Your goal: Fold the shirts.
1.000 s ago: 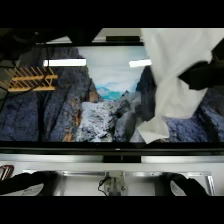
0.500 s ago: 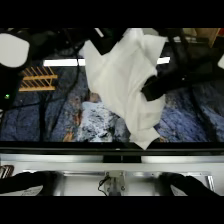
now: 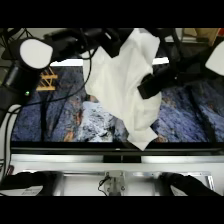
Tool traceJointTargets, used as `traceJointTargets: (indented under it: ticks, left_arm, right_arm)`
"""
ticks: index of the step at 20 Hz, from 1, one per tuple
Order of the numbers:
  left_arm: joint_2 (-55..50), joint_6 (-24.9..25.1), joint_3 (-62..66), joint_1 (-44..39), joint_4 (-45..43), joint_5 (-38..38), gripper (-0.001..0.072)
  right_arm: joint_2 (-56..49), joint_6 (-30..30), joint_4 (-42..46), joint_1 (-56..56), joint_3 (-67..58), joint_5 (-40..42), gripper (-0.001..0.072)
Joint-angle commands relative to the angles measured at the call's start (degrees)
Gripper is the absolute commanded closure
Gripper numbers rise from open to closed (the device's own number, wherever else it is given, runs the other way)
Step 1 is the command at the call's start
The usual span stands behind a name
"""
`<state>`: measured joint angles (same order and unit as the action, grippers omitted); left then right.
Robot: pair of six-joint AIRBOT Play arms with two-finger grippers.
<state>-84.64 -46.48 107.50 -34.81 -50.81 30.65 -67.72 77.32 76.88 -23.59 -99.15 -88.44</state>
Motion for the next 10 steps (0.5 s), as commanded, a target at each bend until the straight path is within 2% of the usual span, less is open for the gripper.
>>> traceJointTargets:
  ticks: [1,3,5,7,8,9,10]
  left_arm:
    - [-2.67,-2.29,0.00,-0.35,1.75,-6.01,0.0252]
    - [-3.23,-2.25,0.00,-0.59,7.21,-9.07,0.0388]
    - [-3.21,-2.25,0.00,-0.70,8.87,-9.03,0.0581]
    - [-3.17,-2.23,0.00,-0.59,8.83,-8.98,0.0651]
    - [-3.06,-2.21,0.00,-0.42,8.81,-9.05,0.0651]
    - [-2.84,-2.21,0.02,-0.02,8.81,-9.09,0.0652]
    - [-2.47,-2.23,0.02,0.61,8.79,-9.25,0.0653]
  right_arm:
    - [-0.02,-1.18,-0.02,-0.15,-0.07,0.61,0.0665]
    - [-0.02,-1.84,0.00,-0.15,-0.07,0.61,0.0665]
    - [-0.02,-2.95,0.20,-0.15,-0.07,0.70,0.0664]
    - [-0.02,-3.26,0.57,-0.15,-0.09,1.92,0.0663]
    - [-0.02,-3.56,1.07,-0.15,-0.35,3.32,0.0658]
    - [-0.02,-3.56,1.46,-0.15,-0.85,5.22,0.0617]
    - [0.09,-3.50,1.66,-0.13,-1.53,7.45,0.0390]
